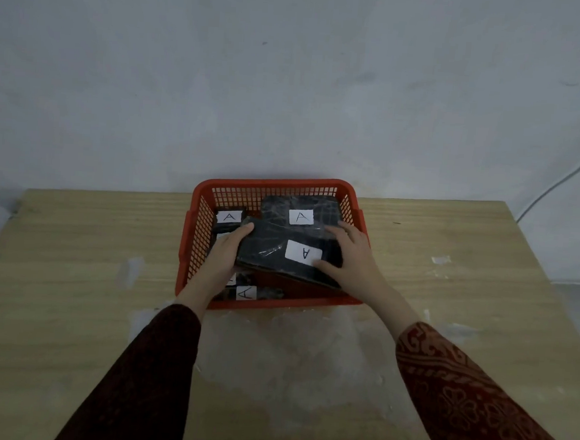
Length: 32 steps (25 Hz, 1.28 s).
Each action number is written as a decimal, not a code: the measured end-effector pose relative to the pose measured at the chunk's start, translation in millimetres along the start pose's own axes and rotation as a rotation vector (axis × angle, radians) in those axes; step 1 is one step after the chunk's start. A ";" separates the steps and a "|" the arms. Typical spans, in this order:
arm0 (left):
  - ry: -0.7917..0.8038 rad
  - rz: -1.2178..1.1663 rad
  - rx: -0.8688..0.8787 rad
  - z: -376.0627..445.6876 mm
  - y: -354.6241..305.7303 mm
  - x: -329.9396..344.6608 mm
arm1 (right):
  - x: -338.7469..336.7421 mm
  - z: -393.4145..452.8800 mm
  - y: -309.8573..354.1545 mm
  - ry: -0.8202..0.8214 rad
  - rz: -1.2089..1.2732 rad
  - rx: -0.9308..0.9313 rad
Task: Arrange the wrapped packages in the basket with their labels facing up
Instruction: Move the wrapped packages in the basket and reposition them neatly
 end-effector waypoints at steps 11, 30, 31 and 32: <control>0.081 0.037 0.111 -14.7 1.3 40.2 | 24.1 7.2 9.8 -0.146 0.657 0.549; 0.378 0.501 0.105 9.6 1.4 22.8 | -16.1 -20.5 -7.0 -0.037 -0.542 -0.234; 0.385 0.501 0.099 10.2 0.4 23.9 | -17.7 -13.9 -6.3 -0.029 -0.570 -0.290; 0.398 0.515 0.102 10.6 -1.7 25.1 | -18.4 -6.8 -4.6 -0.002 -0.582 -0.357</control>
Point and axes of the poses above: each hand's wrist, its own z-axis towards the middle knuckle, its own x-axis out of the palm, y = z × x, the point moved 4 cm from there along z, towards the middle knuckle, and after that the axes turned 13 degrees about -y, right-handed, at the moved point
